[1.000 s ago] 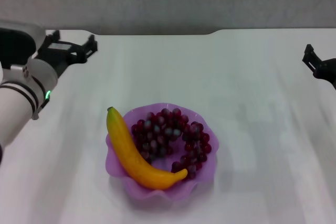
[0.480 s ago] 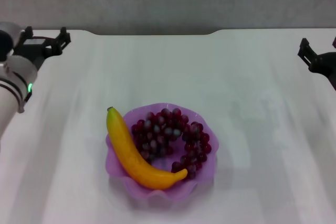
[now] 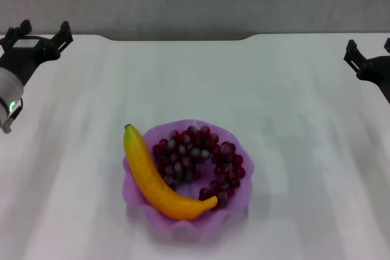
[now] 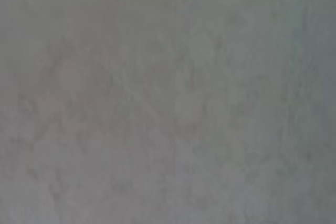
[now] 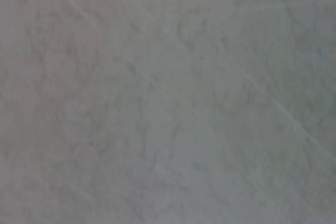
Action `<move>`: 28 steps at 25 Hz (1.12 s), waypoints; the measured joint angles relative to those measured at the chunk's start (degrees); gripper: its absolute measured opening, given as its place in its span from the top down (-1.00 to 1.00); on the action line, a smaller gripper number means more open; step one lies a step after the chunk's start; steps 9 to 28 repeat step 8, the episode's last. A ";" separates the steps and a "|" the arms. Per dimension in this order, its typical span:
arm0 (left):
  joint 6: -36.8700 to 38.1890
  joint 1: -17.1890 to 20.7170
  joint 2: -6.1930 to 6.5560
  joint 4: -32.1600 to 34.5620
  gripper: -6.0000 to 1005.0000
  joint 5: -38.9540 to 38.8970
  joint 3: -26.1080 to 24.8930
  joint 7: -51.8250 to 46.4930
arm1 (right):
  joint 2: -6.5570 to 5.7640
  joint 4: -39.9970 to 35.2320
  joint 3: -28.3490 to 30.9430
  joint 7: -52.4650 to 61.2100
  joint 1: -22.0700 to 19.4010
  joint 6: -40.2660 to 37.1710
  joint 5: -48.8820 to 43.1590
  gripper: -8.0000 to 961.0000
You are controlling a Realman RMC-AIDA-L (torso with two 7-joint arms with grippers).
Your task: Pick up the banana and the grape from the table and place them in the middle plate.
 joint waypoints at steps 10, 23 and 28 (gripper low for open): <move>7.29 2.78 -3.58 -1.15 -0.74 -0.48 -4.40 7.97 | 0.07 0.59 0.49 -0.23 -0.95 -3.36 0.31 -0.76; 7.29 2.78 -3.58 -1.15 -0.74 -0.48 -4.40 7.97 | 0.07 0.59 0.49 -0.23 -0.95 -3.36 0.31 -0.76; 7.29 2.78 -3.58 -1.15 -0.74 -0.48 -4.40 7.97 | 0.07 0.59 0.49 -0.23 -0.95 -3.36 0.31 -0.76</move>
